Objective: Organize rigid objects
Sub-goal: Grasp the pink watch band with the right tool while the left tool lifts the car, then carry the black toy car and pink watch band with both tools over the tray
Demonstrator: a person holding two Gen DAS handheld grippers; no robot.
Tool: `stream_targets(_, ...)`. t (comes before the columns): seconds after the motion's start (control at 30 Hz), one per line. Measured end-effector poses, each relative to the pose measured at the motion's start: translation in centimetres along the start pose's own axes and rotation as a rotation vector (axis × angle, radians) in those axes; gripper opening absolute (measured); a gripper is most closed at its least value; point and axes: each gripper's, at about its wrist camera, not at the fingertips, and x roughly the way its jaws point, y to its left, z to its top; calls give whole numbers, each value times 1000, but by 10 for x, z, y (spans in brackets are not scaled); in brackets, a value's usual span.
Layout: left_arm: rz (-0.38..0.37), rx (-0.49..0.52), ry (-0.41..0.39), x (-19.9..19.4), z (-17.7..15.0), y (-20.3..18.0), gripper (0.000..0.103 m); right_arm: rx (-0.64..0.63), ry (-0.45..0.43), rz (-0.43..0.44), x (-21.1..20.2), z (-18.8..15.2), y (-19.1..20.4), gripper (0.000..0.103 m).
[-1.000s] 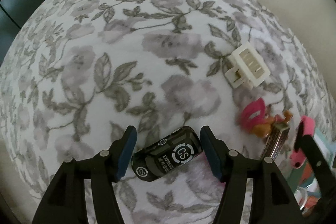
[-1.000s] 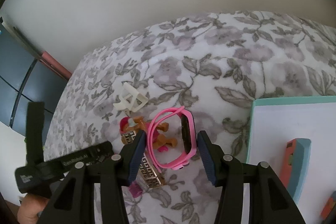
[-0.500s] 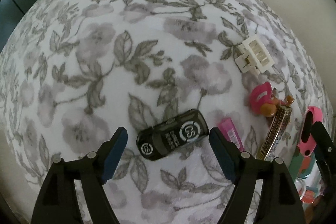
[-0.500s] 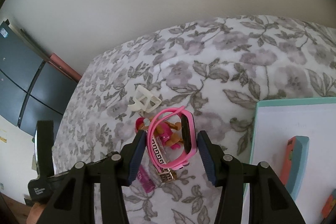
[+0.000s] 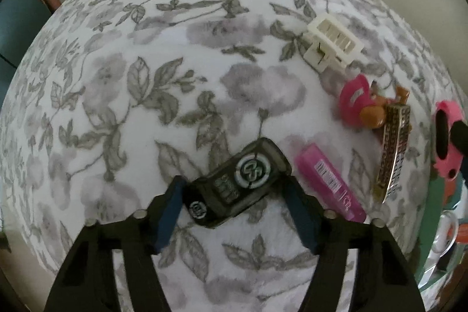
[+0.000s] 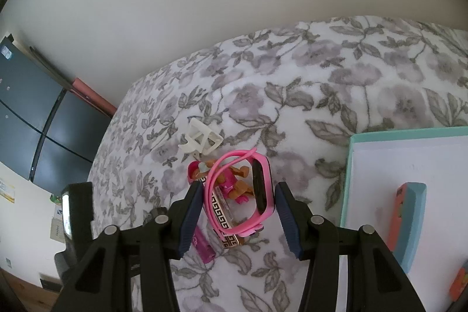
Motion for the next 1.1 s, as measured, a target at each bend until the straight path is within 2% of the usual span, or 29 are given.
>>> stream_targets(0.07,1,9,-14,-4,1,1,45,-1,1,-4,1,0,0,53)
stream_targets(0.1,-3,15,-16,-5,-1,2,42,-1,3,-4,2,0,0,53)
stream_targets(0.27,-4,22,-24,-8,-4,2,43,-4,12,-12,4,-2,0,53)
stream_targets(0.4,17,26,-29,-6,15,-4,53,-3,12,-10,4,-2,0,53)
stream_targets(0.53,26,35,-65,-6,37,-9,54,-10,21,-11,5,-3,-1,53)
stream_targets(0.63,20,31,-87,-5,41,-11,54,-9,25,-16,8,-3,-2,53)
stream_targets(0.67,17,29,-92,-5,43,-11,51,-7,26,-17,8,-3,-3,53)
stream_targets(0.7,7,28,-95,-6,46,-13,41,-7,27,-19,9,-4,-3,53)
stream_targets(0.8,7,42,-101,0,53,-23,37,-8,31,-23,10,-4,-4,53)
stream_targets(1.1,-79,-30,-111,-6,57,-20,36,-5,9,-15,3,1,-3,53)
